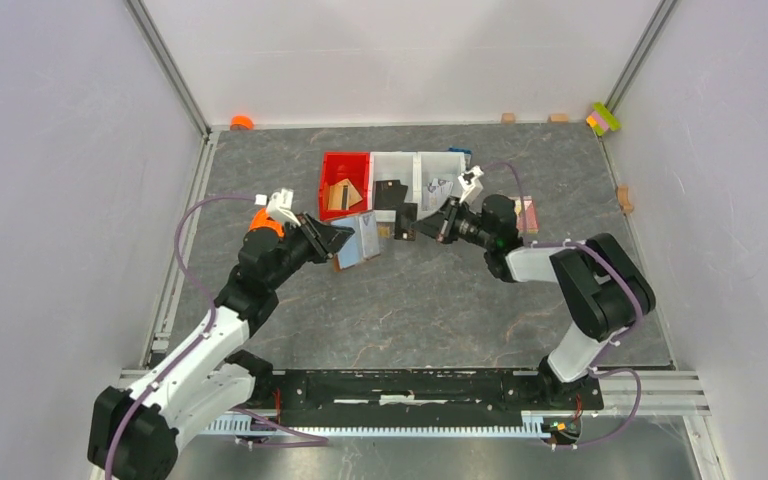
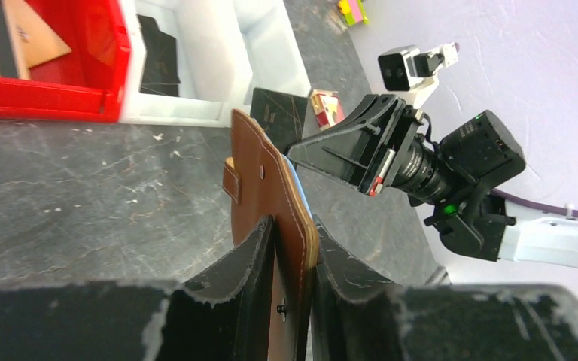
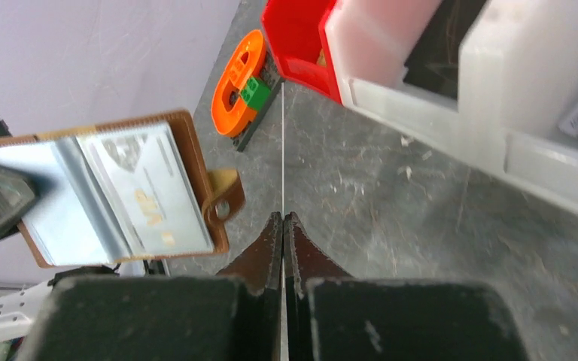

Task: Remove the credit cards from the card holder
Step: Place the credit card in the storage box.

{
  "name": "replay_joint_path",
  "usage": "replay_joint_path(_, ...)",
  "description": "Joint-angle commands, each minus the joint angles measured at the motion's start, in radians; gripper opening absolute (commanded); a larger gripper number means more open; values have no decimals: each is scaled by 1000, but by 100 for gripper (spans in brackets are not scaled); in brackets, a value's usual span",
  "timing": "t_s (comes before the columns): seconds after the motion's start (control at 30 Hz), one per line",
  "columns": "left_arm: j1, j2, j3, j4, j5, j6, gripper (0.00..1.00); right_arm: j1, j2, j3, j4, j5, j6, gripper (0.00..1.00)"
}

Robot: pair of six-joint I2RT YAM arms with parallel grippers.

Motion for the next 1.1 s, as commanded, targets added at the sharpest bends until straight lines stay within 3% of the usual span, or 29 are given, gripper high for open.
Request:
replay_joint_path(0.0,2,-33,-11,-31,-90,57,26,35,63,150,-65,72,-44,0)
replay_joint_path(0.13,3,6,-11,-40,-111,53,2,44,128,252,-120,150,-52,0)
replay_joint_path(0.3,3,108,46,-92,-102,58,2,47,249,417,-210,188,-65,0)
replay_joint_path(0.6,2,90,52,-125,-115,52,2,67,394,622,-345,256,-122,0)
replay_joint_path(0.67,2,97,54,-127,-112,51,2,66,414,659,-392,285,-148,8)
replay_joint_path(0.73,2,105,57,-127,-104,50,2,67,429,703,-458,313,-176,25)
replay_joint_path(0.8,2,115,61,-127,-101,50,2,66,420,712,-485,339,-194,32)
replay_joint_path(1.07,2,157,79,-124,-66,44,2,67,266,618,-497,339,-252,38)
